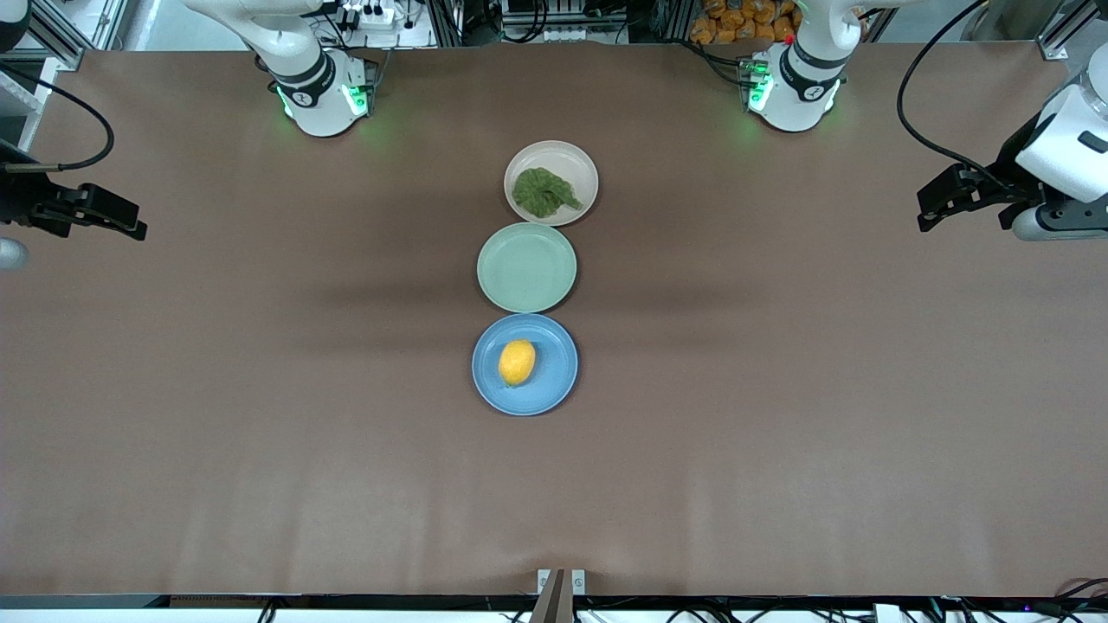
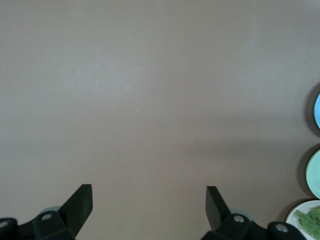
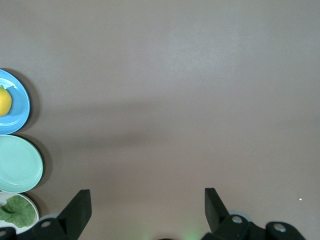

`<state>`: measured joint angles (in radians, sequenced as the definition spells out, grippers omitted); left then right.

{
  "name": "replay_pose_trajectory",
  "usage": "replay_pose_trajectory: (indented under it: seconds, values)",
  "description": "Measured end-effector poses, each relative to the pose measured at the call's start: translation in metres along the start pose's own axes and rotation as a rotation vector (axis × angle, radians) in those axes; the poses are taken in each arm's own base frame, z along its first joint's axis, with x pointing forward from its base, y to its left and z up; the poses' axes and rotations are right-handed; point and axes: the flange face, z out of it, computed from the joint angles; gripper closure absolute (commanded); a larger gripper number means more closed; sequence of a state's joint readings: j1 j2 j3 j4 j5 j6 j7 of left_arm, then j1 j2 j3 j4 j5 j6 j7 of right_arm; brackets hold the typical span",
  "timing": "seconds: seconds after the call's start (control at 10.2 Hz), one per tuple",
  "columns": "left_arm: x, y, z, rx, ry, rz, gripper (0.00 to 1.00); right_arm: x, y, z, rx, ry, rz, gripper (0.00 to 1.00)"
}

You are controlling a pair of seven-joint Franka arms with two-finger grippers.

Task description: Pick lemon and lettuce from blue and beige plates

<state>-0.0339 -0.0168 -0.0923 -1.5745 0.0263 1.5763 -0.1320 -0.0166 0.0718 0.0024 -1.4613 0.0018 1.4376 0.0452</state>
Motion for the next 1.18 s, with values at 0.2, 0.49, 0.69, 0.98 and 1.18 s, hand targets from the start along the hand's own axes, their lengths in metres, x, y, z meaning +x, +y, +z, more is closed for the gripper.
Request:
replay_pose_trajectory:
  seconds: [0.2, 0.49, 0.69, 0.98, 1.18]
  values:
    - [0.000, 0.001, 0.000, 0.000, 0.001, 0.002, 0.00, 0.000, 0.000, 0.000, 0.000, 0.000, 0.000, 0.00]
    - [-0.001, 0.012, 0.000, -0.001, 0.001, 0.021, 0.00, 0.000, -0.001, 0.000, 0.003, -0.001, -0.001, 0.00]
    - [-0.006, 0.049, 0.002, -0.003, -0.003, 0.089, 0.00, 0.000, -0.002, 0.001, 0.005, -0.003, -0.003, 0.00]
    - [-0.029, 0.141, 0.014, -0.008, -0.019, 0.122, 0.00, 0.006, -0.015, 0.008, 0.020, -0.008, -0.006, 0.00]
    - [-0.049, 0.207, 0.035, -0.013, -0.033, 0.106, 0.00, 0.027, -0.049, 0.028, 0.089, 0.011, 0.074, 0.00]
